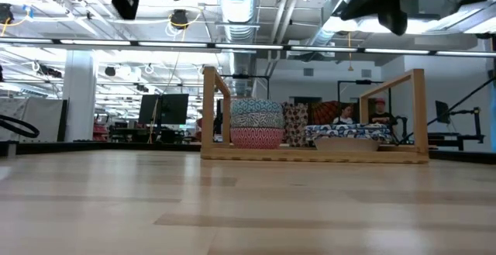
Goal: Place and stack bowls onto a shelf
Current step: Return to Home Position
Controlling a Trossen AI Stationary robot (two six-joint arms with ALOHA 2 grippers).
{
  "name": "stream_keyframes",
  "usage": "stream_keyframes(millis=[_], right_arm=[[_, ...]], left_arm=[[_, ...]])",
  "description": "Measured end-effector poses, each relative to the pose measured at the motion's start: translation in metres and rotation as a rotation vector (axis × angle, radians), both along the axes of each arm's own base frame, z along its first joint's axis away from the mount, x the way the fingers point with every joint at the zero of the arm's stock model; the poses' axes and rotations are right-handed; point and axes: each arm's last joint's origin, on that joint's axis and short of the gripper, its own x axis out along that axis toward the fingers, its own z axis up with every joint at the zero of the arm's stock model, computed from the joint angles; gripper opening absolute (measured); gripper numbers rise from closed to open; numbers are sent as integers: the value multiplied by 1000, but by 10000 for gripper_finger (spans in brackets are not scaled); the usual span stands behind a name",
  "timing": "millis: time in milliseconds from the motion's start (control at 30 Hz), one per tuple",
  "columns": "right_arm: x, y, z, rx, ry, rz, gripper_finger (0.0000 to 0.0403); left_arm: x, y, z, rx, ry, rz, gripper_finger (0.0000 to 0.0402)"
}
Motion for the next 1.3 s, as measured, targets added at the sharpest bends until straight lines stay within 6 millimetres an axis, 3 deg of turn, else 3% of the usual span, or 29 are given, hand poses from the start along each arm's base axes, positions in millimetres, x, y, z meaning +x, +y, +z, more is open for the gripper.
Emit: stream_keyframes(millis=[533,833,967,1100,1300], right_arm=[[3,4,-3,-22,28,84,21],[1,18,-5,-29,53,157,22],[-4,26,-12,-44,114,210,20],[-15,34,-23,-36,106,253,19],[-35,40,-58,-33,-27,287,19]], left_arm=[[-48,2,-90,-120,-177,-49,0],[-54,3,-94,-125,-162,-38,0],[-51,4,-106,-152,-42,1,0],[-50,5,-119,-165,96,41,0],[-49,4,-120,-160,132,38,0]])
